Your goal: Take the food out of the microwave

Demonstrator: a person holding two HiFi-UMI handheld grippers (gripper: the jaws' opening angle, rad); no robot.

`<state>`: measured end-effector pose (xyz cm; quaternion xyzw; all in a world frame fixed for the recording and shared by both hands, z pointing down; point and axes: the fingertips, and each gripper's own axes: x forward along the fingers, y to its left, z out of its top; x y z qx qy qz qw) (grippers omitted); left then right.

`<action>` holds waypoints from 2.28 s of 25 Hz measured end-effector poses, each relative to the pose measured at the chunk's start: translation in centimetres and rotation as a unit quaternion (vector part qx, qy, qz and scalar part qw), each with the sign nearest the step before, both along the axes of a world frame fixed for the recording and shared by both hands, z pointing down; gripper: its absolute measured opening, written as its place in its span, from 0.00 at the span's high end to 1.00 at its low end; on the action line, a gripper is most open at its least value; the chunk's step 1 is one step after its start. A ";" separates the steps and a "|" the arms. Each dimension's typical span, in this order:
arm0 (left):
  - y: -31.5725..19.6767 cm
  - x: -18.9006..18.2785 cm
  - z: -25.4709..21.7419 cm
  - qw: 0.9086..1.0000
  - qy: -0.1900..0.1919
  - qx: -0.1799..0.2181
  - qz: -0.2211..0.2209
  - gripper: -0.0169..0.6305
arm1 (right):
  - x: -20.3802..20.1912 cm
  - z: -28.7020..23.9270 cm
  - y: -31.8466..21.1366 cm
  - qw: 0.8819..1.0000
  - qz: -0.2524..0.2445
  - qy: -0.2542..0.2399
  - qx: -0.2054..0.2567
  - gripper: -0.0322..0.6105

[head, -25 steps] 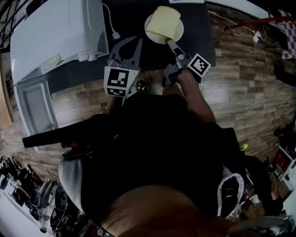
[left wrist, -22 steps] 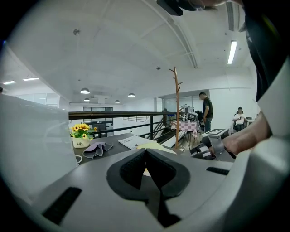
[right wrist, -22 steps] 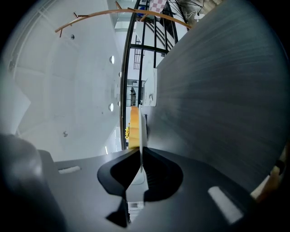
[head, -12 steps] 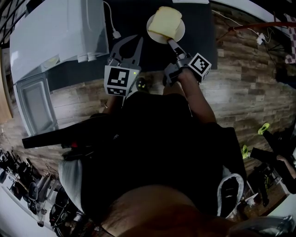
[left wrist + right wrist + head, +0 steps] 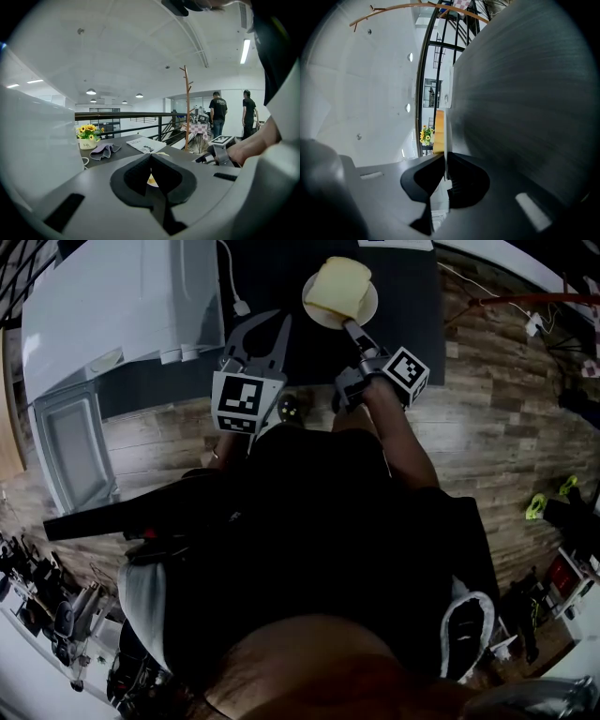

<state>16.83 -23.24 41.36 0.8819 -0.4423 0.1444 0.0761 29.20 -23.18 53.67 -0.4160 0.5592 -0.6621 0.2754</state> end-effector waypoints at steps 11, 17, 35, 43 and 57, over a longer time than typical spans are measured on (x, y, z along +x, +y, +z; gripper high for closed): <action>0.0 0.1 -0.1 1.000 -0.002 0.000 0.003 0.96 | 0.2 0.5 0.0 1.000 0.004 0.004 -0.012 0.93; 0.1 -0.1 0.2 1.000 -0.003 -0.003 -0.001 0.96 | 0.2 1.1 0.3 1.000 0.007 0.001 -0.026 0.91; 0.3 -0.1 0.4 1.000 -0.004 -0.005 -0.003 0.96 | 0.3 1.6 0.2 0.999 0.018 -0.010 -0.035 0.92; 0.3 -0.1 0.5 1.000 -0.004 -0.004 -0.002 0.96 | 0.4 1.7 0.0 0.998 0.032 -0.011 -0.043 0.92; 0.4 -0.4 0.5 1.000 -0.002 -0.004 -0.014 0.96 | 0.4 1.4 -0.5 0.999 0.021 0.006 -0.036 0.92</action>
